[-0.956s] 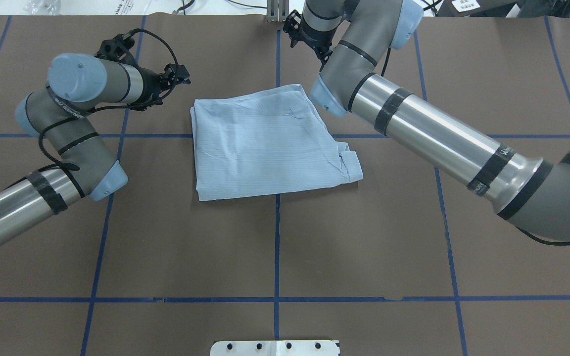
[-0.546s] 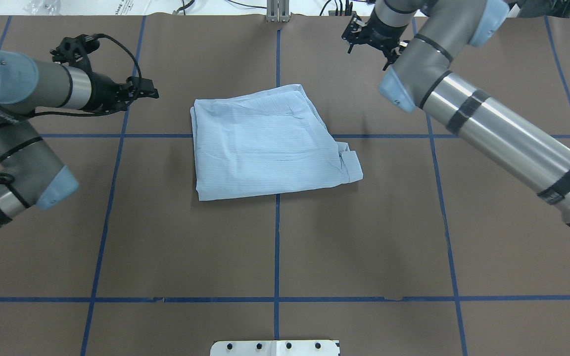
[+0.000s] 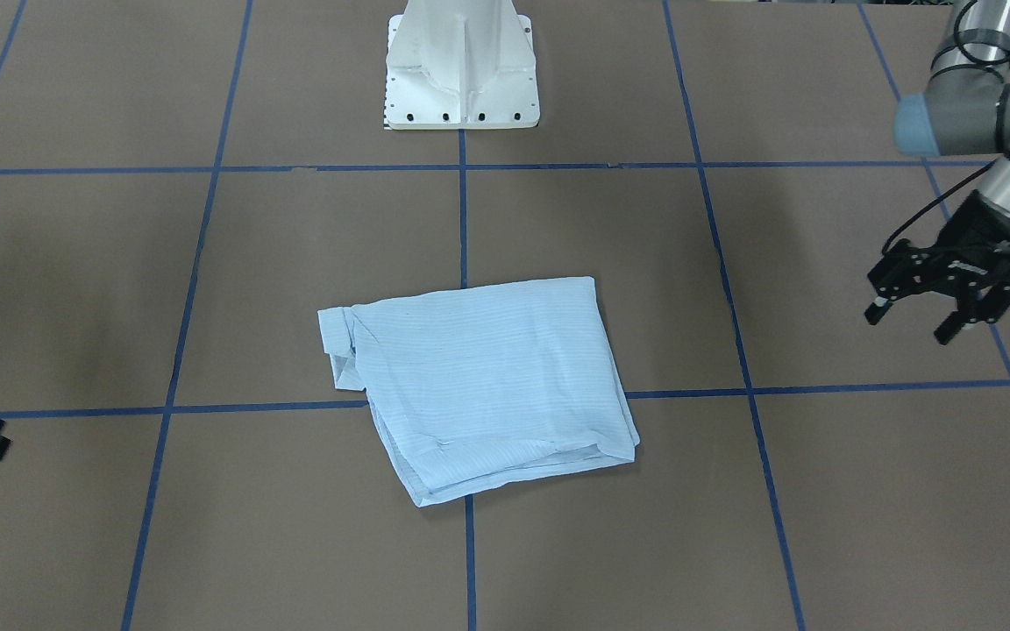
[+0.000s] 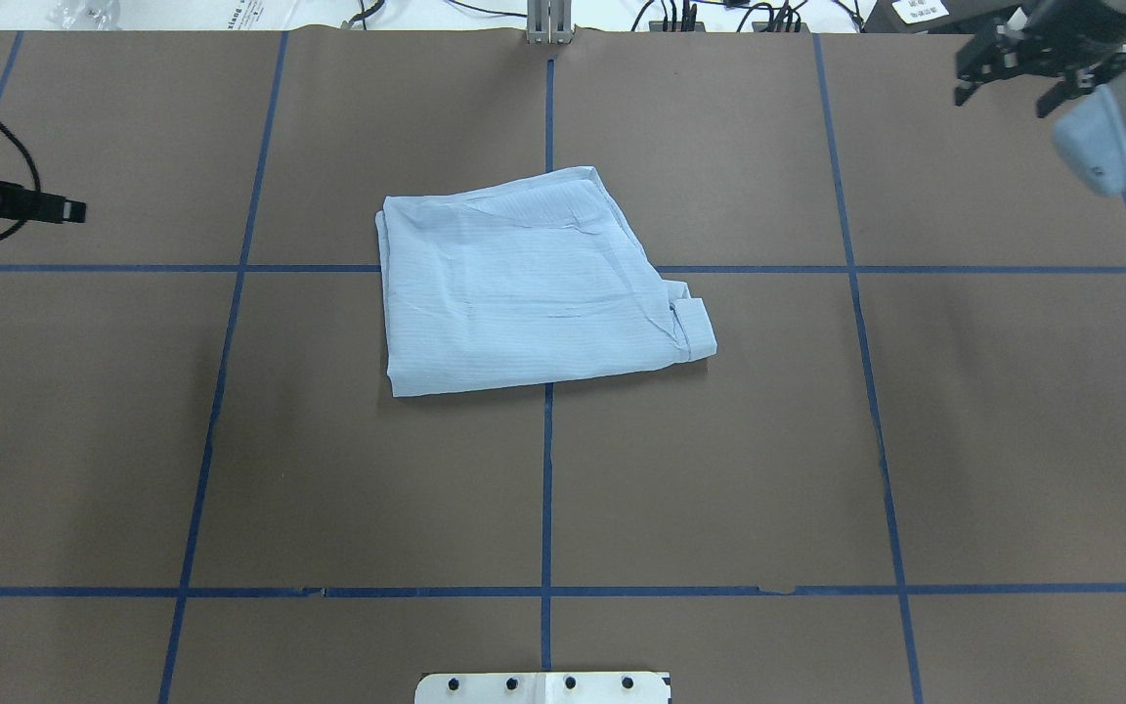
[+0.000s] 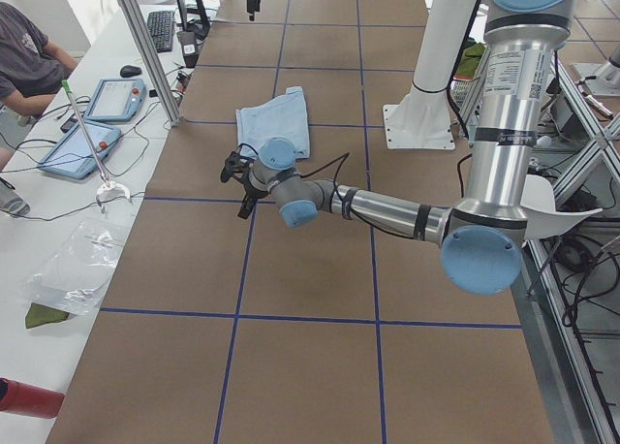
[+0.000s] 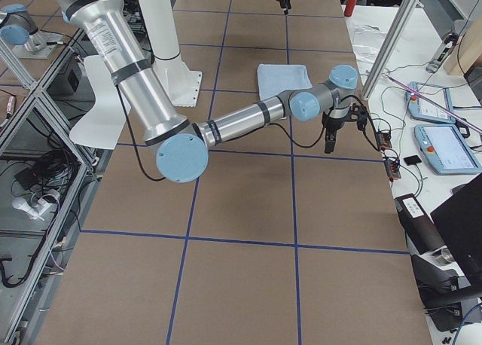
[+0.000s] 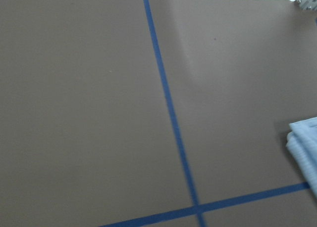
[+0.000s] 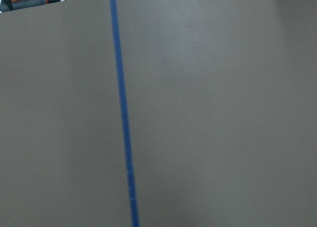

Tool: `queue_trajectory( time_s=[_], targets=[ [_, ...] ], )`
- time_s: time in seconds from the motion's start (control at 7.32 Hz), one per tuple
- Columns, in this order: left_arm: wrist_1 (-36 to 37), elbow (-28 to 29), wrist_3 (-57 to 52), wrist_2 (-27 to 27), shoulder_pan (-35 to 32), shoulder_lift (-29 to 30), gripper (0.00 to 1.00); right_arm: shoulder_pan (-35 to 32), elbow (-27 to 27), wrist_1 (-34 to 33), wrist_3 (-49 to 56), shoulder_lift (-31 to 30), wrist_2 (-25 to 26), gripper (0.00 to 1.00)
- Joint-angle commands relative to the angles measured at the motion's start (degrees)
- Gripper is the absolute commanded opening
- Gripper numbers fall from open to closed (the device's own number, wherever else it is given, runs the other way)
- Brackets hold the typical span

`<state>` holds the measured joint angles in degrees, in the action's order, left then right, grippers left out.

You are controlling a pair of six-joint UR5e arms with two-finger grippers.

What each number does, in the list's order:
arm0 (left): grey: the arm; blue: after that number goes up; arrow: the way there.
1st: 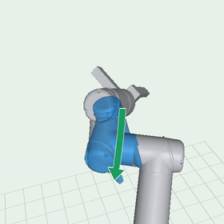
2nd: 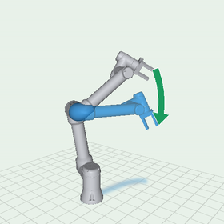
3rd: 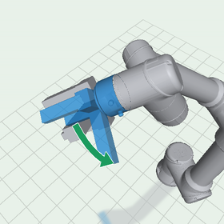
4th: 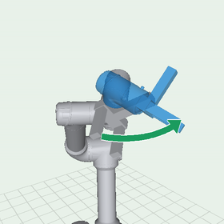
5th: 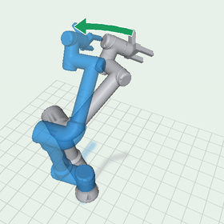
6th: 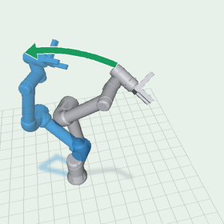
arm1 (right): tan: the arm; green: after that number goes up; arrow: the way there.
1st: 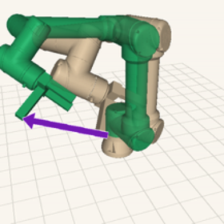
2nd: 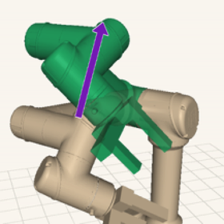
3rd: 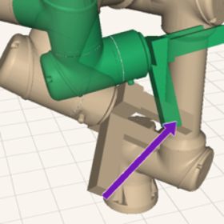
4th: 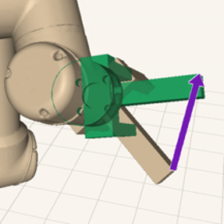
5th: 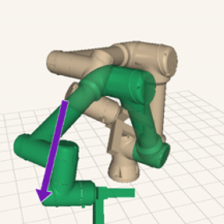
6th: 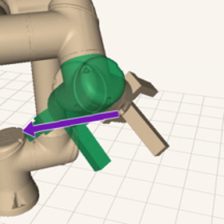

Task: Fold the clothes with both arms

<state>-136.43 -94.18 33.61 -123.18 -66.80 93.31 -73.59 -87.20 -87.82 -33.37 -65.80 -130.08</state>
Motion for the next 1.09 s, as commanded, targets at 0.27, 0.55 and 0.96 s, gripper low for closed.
queue_trajectory(
  time_s=[0.27,0.55,0.96],
  targets=[
    [24.7,-1.1,-40.0,-7.4,-20.7,-2.4,1.00,-11.9,-15.5,-7.4,28.6,-25.6,-0.9,1.00],
    [30.8,-1.2,-44.1,-8.4,-22.6,-2.4,1.00,-12.5,-15.7,-7.6,28.6,-25.9,-2.0,1.00],
    [31.0,-4.3,-43.7,-9.7,-22.7,-6.1,1.00,-13.0,-15.8,-7.9,28.5,-26.3,-2.9,1.00]
  ],
)
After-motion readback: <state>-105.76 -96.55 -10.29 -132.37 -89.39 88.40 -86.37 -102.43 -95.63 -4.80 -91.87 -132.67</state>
